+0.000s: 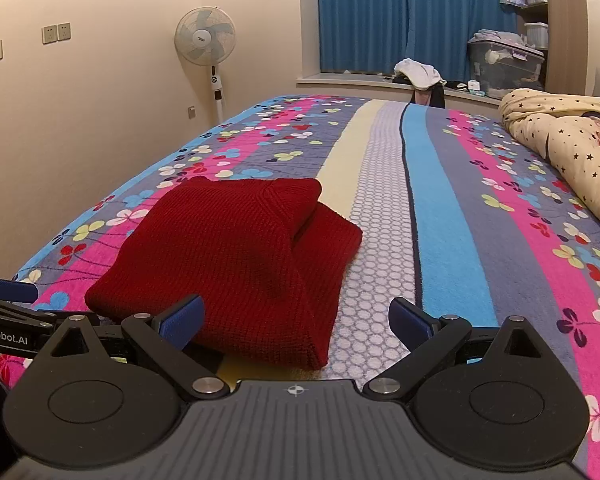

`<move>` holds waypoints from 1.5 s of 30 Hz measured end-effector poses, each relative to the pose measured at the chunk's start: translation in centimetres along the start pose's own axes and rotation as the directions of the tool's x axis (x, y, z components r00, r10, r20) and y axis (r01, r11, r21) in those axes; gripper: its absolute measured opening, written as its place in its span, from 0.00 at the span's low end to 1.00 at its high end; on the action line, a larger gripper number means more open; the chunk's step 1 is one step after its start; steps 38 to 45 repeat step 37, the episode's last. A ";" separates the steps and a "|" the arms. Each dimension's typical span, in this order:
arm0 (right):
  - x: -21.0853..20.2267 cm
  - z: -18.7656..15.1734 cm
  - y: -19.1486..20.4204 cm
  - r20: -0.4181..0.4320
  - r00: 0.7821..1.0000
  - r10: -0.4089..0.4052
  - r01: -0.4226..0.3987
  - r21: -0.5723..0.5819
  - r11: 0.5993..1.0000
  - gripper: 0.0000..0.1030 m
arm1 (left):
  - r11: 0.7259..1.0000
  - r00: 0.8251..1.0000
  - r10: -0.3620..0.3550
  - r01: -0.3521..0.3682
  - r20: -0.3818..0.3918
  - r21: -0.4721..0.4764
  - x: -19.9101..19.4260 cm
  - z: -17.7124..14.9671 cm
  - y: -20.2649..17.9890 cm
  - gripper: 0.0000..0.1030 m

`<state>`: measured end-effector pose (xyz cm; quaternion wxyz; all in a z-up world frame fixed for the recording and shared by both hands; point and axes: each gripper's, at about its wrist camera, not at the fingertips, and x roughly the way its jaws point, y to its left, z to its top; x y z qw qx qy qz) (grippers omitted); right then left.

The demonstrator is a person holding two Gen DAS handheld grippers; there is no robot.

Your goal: Fold small clothes

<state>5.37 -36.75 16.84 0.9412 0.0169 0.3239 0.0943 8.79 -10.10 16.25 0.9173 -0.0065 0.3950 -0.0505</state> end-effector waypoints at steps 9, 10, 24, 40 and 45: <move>0.0 0.0 0.0 0.000 1.000 0.000 0.000 -0.002 1.000 0.95 | 1.000 1.000 0.000 0.000 0.001 0.000 0.0 0.0 0.0 1.00; 0.0 0.0 0.1 0.000 1.000 0.000 0.000 -0.001 1.000 0.95 | 1.000 1.000 0.000 0.000 0.001 -0.001 0.0 0.0 0.0 1.00; 0.1 -0.1 0.0 -0.003 1.000 0.003 -0.003 -0.006 1.000 0.95 | 1.000 1.000 0.000 0.000 0.001 0.001 0.0 0.0 -0.1 1.00; 0.2 -0.3 -0.1 -0.005 1.000 0.007 -0.007 -0.014 1.000 0.95 | 1.000 1.000 0.000 0.000 0.000 0.001 0.0 0.0 -0.1 1.00; 0.2 -0.3 -0.1 -0.005 1.000 0.007 -0.007 -0.014 1.000 0.95 | 1.000 1.000 0.000 0.000 0.000 0.001 0.0 0.0 -0.1 1.00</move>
